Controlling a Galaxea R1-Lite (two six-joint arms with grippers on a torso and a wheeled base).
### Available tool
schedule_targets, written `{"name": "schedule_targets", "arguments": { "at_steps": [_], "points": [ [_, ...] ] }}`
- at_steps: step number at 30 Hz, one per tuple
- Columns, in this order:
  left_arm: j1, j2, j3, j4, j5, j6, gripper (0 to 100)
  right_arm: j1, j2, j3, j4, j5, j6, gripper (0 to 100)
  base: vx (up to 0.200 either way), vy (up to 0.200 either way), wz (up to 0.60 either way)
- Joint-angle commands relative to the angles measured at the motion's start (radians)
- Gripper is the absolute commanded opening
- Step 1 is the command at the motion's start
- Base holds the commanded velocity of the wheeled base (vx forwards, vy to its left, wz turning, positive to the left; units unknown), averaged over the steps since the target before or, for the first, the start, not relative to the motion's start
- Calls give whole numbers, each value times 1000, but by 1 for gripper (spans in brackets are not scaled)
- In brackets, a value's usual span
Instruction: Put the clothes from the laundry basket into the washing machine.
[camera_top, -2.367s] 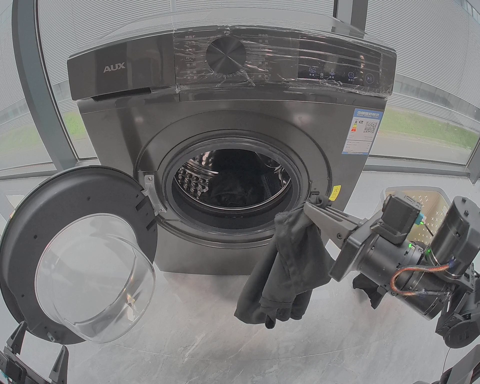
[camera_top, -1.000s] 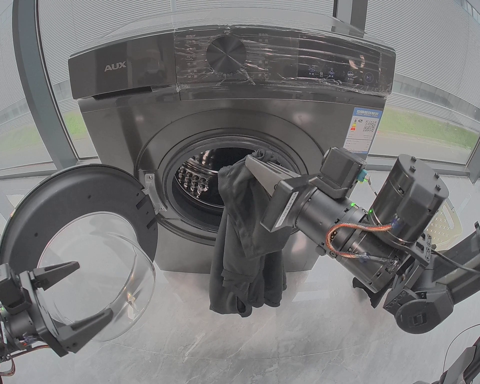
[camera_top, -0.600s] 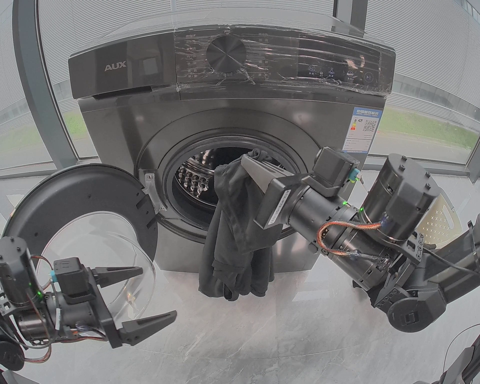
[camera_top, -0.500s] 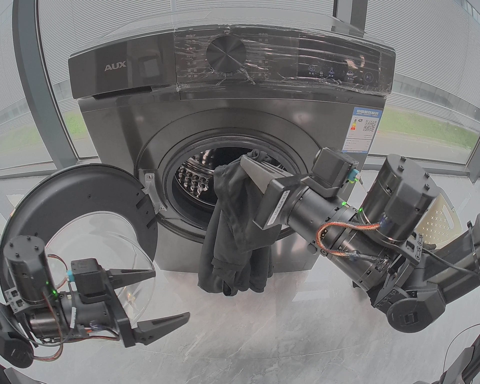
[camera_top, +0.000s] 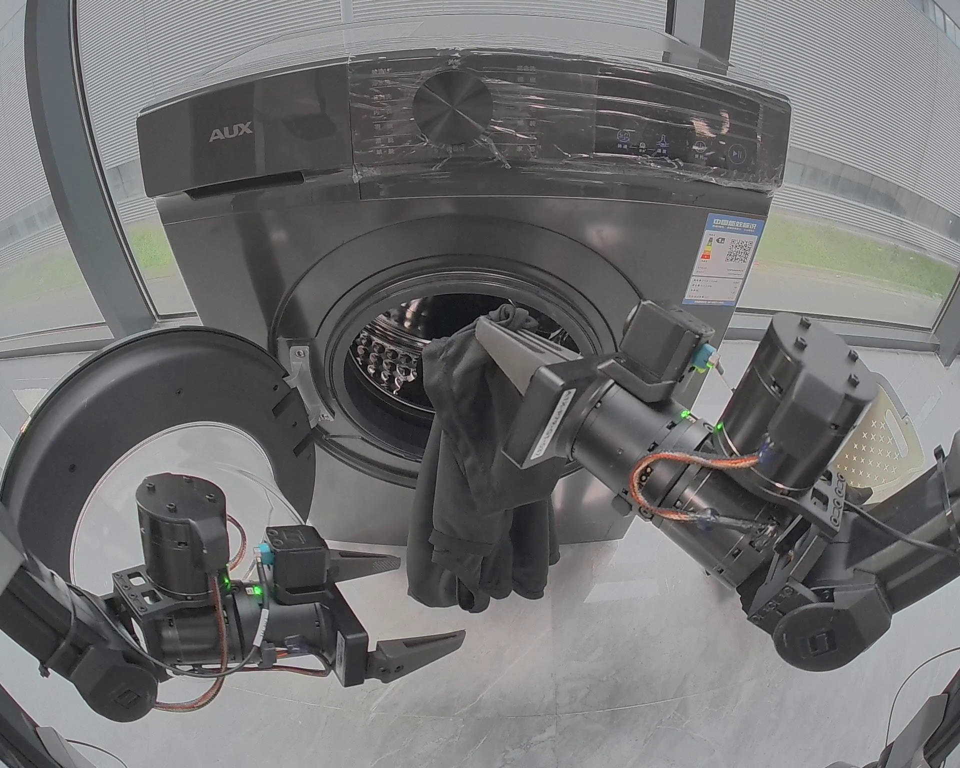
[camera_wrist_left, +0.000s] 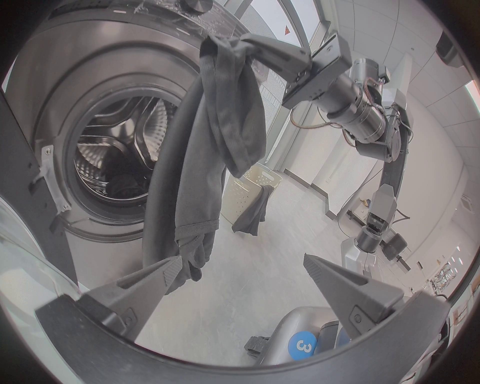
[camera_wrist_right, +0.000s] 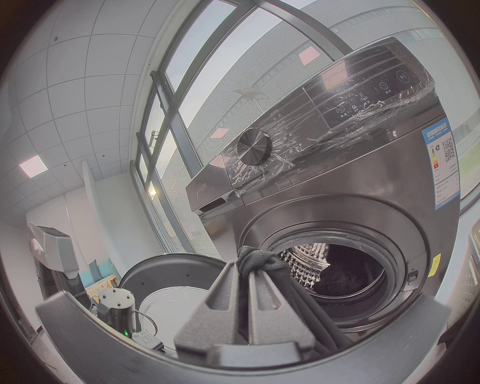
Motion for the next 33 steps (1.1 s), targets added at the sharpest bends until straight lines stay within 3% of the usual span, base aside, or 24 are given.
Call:
{"name": "schedule_targets", "arguments": {
  "at_steps": [1, 14, 15, 19, 33],
  "points": [
    [-16, 91, -4, -29, 1, -1, 100, 1, -6, 4, -2, 0, 0, 0, 0, 0, 0],
    [-13, 292, -7, -185, 26, -4, 100, 0, -7, 6, -24, 0, -2, 0, 0, 0, 0],
    [-15, 354, -15, -262, 79, -11, 100, 0, -7, 6, -25, 0, -2, 0, 0, 0, 0],
    [-13, 430, -23, -354, 116, -17, 100, 1, -7, 6, -24, -25, -5, 0, 0, 0, 0],
    [-6, 521, -44, -374, 116, -19, 100, 1, -7, 6, -24, -31, -5, 0, 0, 0, 0]
  ]
}}
